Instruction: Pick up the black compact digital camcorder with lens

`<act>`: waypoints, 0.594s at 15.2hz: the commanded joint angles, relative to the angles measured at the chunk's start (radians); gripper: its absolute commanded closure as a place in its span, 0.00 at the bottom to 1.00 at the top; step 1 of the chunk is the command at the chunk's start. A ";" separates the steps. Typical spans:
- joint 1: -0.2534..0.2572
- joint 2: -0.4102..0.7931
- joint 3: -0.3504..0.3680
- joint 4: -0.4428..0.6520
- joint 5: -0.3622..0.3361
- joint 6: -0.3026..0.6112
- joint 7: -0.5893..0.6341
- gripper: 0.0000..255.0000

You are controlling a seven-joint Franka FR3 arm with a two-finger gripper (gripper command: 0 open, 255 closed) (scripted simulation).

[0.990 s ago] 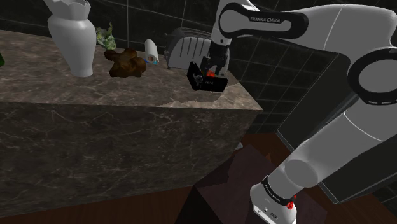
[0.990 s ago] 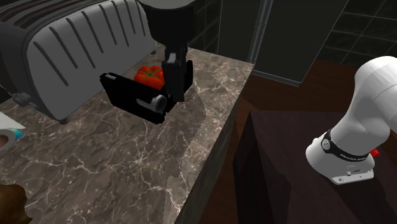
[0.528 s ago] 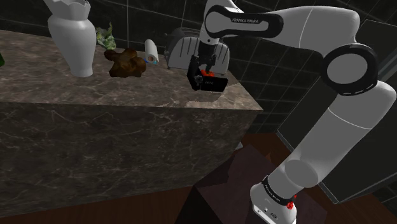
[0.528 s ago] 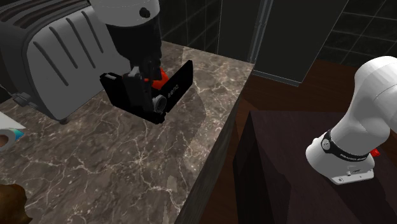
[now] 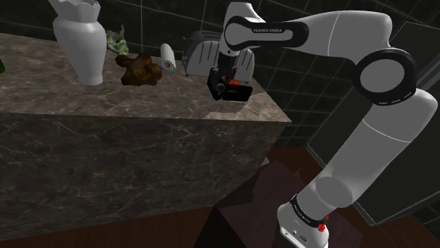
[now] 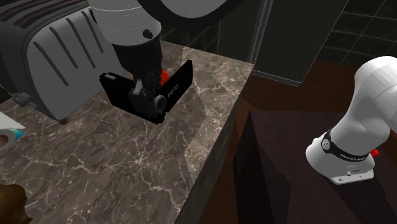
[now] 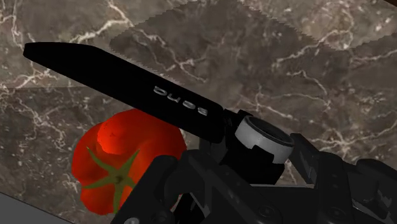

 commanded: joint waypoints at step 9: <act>0.000 -0.004 0.000 0.005 0.000 -0.009 -0.001 1.00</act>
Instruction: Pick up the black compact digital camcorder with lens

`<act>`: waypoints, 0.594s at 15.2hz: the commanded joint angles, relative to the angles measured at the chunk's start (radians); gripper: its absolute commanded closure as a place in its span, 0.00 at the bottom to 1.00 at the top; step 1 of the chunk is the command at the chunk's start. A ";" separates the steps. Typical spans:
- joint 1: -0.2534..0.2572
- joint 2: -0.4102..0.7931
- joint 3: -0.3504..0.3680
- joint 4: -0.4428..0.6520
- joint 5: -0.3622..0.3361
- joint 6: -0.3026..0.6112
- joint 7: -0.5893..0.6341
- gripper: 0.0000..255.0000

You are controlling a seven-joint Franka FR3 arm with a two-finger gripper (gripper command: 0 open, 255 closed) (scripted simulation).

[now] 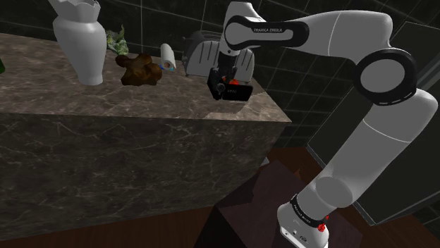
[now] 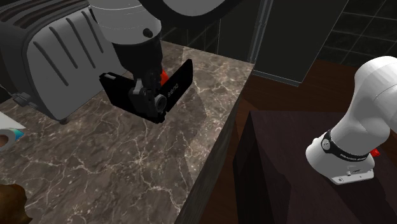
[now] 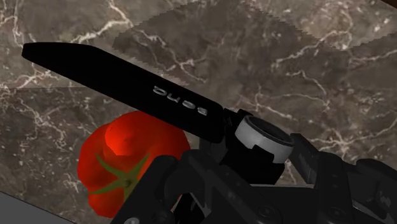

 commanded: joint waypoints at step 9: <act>0.001 -0.006 0.001 0.119 0.002 -0.126 -0.006 1.00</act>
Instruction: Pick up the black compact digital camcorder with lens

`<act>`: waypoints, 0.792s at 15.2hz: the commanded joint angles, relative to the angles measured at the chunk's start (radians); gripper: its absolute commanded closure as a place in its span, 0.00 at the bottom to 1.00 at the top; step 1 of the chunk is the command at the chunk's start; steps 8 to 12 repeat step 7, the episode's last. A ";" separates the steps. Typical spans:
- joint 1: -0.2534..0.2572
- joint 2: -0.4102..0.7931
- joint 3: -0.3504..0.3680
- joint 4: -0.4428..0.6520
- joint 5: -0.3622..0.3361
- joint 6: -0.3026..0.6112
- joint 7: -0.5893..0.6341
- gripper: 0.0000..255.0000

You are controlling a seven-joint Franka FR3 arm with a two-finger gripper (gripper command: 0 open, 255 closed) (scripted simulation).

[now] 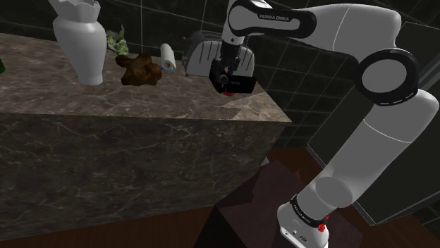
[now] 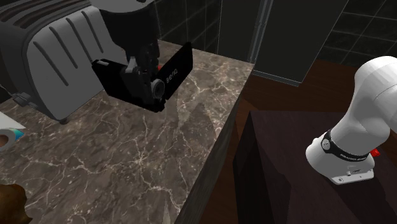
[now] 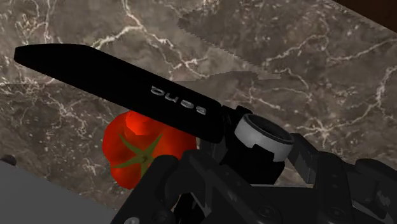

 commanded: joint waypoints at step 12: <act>0.001 0.008 0.000 0.095 -0.001 -0.086 -0.004 1.00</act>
